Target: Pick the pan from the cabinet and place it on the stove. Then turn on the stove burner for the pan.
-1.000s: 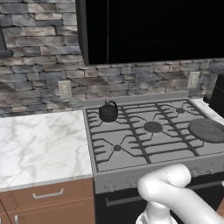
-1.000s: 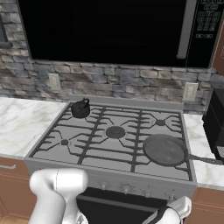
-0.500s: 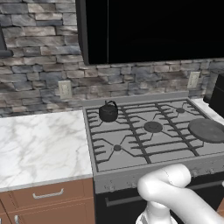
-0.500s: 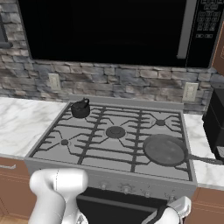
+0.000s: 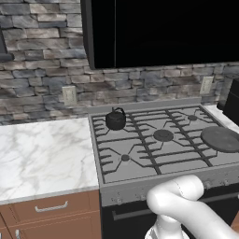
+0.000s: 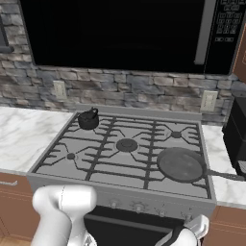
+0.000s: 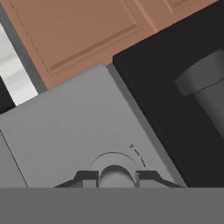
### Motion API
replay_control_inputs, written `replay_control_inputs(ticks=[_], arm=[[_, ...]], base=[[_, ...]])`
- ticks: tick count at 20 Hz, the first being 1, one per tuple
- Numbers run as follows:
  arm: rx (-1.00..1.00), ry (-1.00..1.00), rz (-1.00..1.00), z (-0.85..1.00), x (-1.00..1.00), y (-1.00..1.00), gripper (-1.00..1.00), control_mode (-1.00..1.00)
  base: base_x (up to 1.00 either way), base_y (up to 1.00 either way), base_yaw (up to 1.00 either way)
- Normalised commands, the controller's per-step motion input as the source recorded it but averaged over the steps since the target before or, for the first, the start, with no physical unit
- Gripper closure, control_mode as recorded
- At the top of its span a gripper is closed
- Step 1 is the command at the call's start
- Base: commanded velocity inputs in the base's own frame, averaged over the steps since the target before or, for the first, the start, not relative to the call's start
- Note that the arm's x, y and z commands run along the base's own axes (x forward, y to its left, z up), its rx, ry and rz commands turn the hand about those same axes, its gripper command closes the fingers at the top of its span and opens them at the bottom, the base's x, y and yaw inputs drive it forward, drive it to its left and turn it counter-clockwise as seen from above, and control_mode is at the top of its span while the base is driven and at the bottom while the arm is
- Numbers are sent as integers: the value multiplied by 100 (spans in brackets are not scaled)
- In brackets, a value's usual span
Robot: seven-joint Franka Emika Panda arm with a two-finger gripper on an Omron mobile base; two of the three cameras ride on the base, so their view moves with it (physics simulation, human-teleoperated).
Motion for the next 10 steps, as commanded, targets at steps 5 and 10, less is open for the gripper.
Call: replay_control_inputs(ticks=[5,10], arm=[[-15,0,0,11,-26,-17,100,-100],[-15,0,0,7,-27,-13,100,-100]], base=[[0,0,0],[0,0,0]])
